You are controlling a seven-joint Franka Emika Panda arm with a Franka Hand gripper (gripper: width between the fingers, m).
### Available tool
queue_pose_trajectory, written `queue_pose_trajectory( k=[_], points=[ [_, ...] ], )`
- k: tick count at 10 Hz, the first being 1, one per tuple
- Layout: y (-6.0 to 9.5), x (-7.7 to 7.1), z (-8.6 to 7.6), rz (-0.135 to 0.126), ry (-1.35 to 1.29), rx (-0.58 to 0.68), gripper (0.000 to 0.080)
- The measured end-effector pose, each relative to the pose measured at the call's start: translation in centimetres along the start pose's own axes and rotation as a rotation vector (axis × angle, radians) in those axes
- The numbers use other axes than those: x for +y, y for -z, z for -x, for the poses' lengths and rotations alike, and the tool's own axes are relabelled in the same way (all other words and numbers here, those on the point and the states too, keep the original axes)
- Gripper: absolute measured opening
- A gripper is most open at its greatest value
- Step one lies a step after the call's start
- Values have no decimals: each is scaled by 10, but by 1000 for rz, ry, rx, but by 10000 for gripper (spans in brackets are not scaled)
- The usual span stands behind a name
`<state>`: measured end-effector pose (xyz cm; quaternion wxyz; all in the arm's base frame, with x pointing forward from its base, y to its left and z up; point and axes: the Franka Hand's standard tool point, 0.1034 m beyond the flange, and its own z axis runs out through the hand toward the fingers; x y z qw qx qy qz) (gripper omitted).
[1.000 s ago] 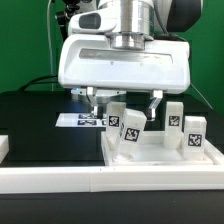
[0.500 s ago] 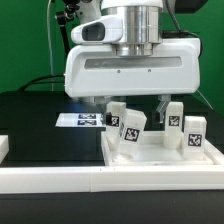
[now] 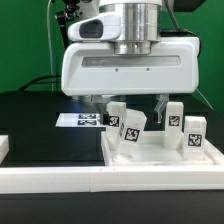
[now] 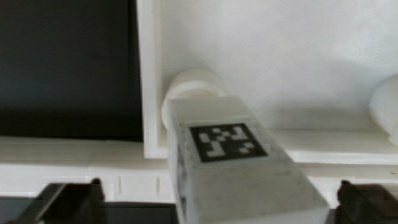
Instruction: Assemble square table
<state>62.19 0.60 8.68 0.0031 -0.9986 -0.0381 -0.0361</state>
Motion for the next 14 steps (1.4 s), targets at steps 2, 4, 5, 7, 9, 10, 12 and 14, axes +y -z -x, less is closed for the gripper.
queue_pose_trajectory(
  k=[2, 4, 5, 7, 9, 10, 12, 14],
  points=[
    [-1, 1, 0, 1, -1, 2, 509],
    [-1, 2, 0, 1, -2, 2, 288],
    [-2, 2, 0, 1, -2, 1, 288],
    [-2, 2, 0, 1, -3, 1, 288],
    [-2, 2, 0, 1, -27, 2, 288],
    [-2, 2, 0, 0, -51, 2, 288],
    [-2, 2, 0, -1, -197, 2, 288],
    [-3, 4, 1, -18, -411, 18, 288]
  ],
)
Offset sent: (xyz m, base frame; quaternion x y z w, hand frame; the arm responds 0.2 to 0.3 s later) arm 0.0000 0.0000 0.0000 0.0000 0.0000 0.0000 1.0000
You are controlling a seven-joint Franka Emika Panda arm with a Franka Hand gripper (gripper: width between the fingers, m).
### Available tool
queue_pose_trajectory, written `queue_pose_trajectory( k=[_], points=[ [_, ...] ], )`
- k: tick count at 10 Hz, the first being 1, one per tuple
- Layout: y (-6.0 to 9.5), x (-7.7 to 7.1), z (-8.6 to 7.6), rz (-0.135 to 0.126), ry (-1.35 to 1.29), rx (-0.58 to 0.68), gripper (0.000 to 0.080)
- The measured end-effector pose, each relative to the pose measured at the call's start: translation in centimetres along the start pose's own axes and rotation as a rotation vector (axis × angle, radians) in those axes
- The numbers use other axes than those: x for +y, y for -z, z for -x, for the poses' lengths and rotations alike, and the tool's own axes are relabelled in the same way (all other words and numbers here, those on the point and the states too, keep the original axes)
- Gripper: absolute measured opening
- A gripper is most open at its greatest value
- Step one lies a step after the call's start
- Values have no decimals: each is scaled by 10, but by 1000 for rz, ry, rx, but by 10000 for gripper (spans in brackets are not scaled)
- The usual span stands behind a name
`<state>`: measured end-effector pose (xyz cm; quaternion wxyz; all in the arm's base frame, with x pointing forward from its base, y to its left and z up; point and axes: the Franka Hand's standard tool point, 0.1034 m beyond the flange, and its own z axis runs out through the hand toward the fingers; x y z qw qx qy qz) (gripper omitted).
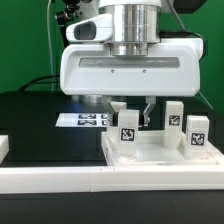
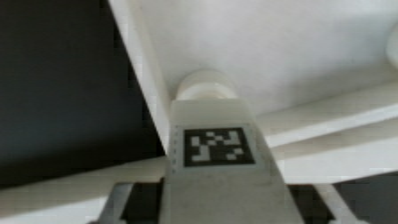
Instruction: Assemble square table
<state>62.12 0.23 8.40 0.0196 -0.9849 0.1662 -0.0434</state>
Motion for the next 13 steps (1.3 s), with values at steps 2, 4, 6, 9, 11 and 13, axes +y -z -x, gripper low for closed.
queue_pose_trajectory(
  k=[2, 4, 6, 9, 11, 13],
  points=[
    [0, 1, -1, -11, -135, 16, 290],
    [-1, 0, -1, -13, -323, 23, 290],
    [-1, 1, -2, -16, -492, 27, 290],
    [-1, 2, -2, -18, -709, 24, 290],
    [-1, 3, -2, -22, -858, 20, 290],
    [-1, 4, -1, -22, -975, 19, 290]
  ],
)
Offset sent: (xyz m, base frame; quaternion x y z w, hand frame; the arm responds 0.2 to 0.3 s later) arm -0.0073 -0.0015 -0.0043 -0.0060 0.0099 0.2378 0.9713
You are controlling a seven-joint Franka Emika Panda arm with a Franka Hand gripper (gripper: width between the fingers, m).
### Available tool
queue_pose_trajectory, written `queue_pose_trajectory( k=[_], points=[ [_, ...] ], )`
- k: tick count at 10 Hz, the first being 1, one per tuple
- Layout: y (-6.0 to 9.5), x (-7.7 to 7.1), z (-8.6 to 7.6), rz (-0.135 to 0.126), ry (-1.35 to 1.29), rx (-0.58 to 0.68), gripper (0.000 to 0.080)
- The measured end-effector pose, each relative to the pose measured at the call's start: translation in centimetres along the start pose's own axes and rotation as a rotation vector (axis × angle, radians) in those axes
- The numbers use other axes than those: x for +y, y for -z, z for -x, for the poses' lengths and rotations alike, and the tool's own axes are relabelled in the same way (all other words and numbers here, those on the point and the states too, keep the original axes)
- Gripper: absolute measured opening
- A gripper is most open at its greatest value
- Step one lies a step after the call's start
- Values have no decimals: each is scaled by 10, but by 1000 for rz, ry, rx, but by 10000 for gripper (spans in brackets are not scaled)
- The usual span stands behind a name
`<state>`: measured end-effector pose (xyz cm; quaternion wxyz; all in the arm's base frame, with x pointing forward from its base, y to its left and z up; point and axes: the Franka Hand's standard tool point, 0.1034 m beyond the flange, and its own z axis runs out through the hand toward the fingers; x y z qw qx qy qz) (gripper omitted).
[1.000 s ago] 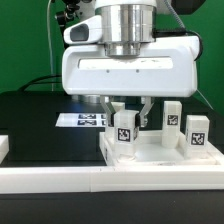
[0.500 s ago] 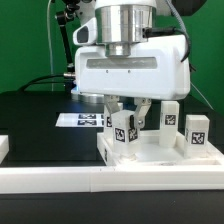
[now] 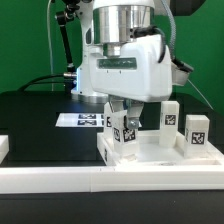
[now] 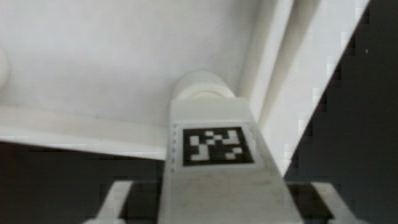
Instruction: Assemble square table
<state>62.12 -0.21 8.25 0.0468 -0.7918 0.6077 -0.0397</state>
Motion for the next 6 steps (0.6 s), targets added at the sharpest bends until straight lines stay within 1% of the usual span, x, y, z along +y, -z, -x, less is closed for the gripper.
queue_pose_trajectory(
  k=[2, 3, 4, 5, 6],
  points=[
    [0, 0, 0, 1, -76, 1, 290],
    [0, 0, 0, 0, -70, 1, 311],
    [-1, 0, 0, 1, -45, 1, 447],
    [-1, 1, 0, 1, -12, 1, 447],
    [-1, 1, 0, 1, 9, 1, 572]
  ],
)
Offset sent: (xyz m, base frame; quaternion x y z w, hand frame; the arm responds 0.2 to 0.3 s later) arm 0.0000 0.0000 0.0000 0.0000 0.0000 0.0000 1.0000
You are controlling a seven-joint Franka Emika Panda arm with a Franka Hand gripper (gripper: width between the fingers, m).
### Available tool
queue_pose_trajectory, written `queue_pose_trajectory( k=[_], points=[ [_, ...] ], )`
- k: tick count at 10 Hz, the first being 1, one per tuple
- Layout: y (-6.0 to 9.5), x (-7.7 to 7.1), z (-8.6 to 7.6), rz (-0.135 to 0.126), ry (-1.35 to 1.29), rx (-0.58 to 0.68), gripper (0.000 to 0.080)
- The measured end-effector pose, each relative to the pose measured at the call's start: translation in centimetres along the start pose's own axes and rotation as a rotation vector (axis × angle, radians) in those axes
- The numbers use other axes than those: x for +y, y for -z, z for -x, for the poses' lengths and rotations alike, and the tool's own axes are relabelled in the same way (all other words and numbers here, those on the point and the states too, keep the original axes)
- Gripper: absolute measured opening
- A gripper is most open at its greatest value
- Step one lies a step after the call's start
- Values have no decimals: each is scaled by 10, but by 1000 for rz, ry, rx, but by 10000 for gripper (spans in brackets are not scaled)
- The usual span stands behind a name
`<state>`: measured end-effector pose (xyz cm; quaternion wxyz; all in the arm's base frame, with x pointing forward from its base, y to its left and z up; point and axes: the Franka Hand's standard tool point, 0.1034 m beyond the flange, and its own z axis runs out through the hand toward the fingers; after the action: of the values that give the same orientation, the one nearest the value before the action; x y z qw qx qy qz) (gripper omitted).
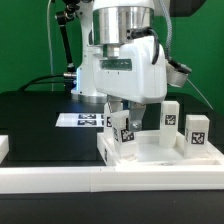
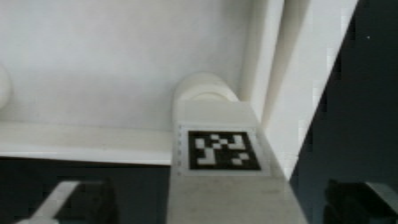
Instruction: Assemble square table
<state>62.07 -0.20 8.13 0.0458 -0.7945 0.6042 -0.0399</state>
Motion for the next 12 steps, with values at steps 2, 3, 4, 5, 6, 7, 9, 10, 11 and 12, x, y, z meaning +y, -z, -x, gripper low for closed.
queue_pose_trajectory(
  k=[2, 3, 4, 5, 6, 7, 9, 10, 11, 12],
  points=[
    [0, 0, 1, 0, 164, 0, 644],
    [0, 0, 1, 0, 278, 0, 644],
    [0, 0, 1, 0, 364, 0, 644],
    [0, 0, 1, 0, 453, 0, 649],
    [-1, 0, 0, 0, 532, 0, 649],
    [-1, 0, 1, 0, 607, 0, 649],
    [-1, 0, 1, 1, 750, 0, 649],
    [-1, 0, 1, 2, 815, 1, 649],
    [-1, 0, 1, 3, 884, 0, 649],
    [-1, 0, 1, 3, 943, 0, 649]
  ],
)
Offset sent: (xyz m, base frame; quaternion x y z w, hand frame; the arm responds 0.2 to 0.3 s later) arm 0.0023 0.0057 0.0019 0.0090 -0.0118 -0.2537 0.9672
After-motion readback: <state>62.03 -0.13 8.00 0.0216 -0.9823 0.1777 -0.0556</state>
